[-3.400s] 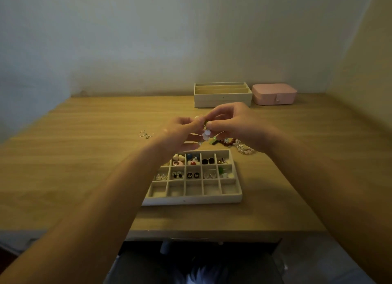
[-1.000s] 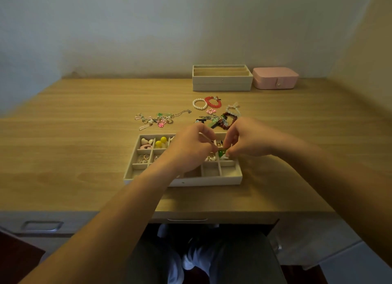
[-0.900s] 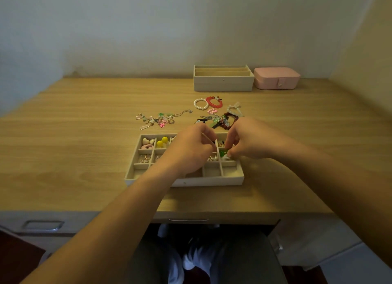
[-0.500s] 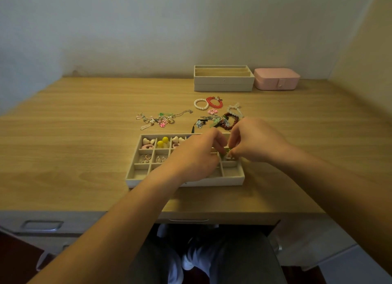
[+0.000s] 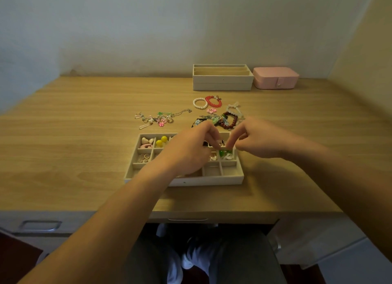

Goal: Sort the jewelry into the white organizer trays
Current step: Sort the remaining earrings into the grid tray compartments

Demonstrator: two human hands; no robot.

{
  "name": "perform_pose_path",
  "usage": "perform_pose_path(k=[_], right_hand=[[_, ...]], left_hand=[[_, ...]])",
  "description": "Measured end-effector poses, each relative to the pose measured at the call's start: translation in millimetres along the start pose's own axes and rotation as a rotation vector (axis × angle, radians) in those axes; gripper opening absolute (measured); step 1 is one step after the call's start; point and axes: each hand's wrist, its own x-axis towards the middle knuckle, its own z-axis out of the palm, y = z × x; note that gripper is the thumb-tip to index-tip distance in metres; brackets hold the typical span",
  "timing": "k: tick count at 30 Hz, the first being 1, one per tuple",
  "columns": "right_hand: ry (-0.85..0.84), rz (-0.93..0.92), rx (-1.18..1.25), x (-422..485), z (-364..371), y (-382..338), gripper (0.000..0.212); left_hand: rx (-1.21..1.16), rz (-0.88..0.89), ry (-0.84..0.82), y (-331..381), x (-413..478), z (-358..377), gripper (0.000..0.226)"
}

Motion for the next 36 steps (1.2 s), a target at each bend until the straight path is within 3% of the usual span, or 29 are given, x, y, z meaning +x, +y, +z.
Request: perform_pose_path(k=[5, 9, 13, 17, 27, 36], right_hand=[[-0.127, -0.042, -0.058, -1.4, 1.7, 4.4, 0.03], [-0.068, -0.06, -0.089, -1.7, -0.7, 5.9, 0.029], [-0.129, -0.065, -0.097, -3.3, -1.3, 6.1, 0.028], [-0.017, -0.061, -0.097, -0.8, -5.3, 8.4, 0.026], [-0.134, -0.028, -0.162, -0.2, 2.2, 1.5, 0.033], [-0.121, -0.04, -0.166, -3.2, -0.2, 4.1, 0.031]], left_hand=[[0.085, 0.045, -0.012, 4.1, 2.1, 2.4, 0.039], [0.084, 0.048, -0.057, 4.9, 3.0, 4.6, 0.044], [0.082, 0.04, -0.057, 5.5, 2.7, 5.2, 0.043], [0.058, 0.035, -0.003, 4.2, 4.4, 3.9, 0.041], [0.073, 0.022, -0.042, 1.4, 4.7, 3.1, 0.043], [-0.003, -0.007, -0.003, 0.6, 4.5, 4.4, 0.043]])
